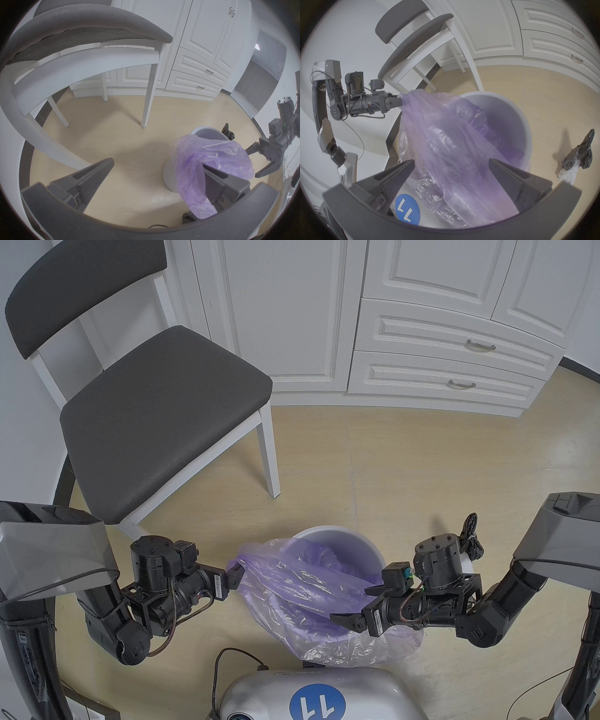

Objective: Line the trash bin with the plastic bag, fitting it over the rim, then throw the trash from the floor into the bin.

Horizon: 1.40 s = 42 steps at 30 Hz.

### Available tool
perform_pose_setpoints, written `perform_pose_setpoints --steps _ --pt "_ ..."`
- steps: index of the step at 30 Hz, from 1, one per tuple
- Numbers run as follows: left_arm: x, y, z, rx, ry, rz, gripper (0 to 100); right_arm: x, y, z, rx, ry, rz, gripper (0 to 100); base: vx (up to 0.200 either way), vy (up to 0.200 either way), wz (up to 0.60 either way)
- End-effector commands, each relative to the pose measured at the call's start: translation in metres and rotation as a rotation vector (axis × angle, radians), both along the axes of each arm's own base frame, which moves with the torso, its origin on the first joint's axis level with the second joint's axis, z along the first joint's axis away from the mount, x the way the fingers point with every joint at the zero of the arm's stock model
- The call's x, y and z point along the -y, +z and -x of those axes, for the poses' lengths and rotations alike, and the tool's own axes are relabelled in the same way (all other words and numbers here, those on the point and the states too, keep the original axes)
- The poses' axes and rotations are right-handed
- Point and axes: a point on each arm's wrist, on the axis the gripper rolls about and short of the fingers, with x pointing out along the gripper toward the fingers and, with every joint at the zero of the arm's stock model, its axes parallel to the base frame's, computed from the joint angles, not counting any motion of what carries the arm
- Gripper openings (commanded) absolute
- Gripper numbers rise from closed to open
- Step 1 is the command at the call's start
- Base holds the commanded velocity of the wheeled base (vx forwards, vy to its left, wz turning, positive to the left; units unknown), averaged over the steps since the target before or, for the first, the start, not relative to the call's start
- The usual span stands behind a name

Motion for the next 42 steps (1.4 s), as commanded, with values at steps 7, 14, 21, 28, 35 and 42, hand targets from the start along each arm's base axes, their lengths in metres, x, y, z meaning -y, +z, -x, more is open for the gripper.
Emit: perform_pose_setpoints --steps 7,14,21,28,35,42 --pt "0.000 -0.009 -0.004 -0.021 0.003 -0.007 100 -0.009 -0.023 0.001 -0.011 0.014 0.009 0 0.000 0.000 0.00" --pt "-0.005 -0.013 -0.003 -0.043 -0.037 0.015 100 -0.002 -0.008 -0.018 0.064 -0.057 -0.053 0 0.000 0.000 0.00" --pt "-0.021 -0.012 0.012 -0.046 -0.222 0.128 100 -0.017 0.004 -0.044 0.085 -0.254 -0.165 0 0.000 0.000 0.00" --pt "-0.029 -0.010 0.015 -0.073 -0.277 0.173 100 -0.033 0.008 -0.068 0.101 -0.387 -0.272 0 0.000 0.000 0.00" --pt "-0.030 -0.007 0.016 -0.069 -0.301 0.183 100 -0.042 0.012 -0.085 0.107 -0.456 -0.362 0 0.000 0.000 0.00" --pt "-0.030 -0.005 0.013 -0.054 -0.296 0.185 100 -0.050 0.015 -0.102 0.126 -0.540 -0.454 0 0.000 0.000 0.00"
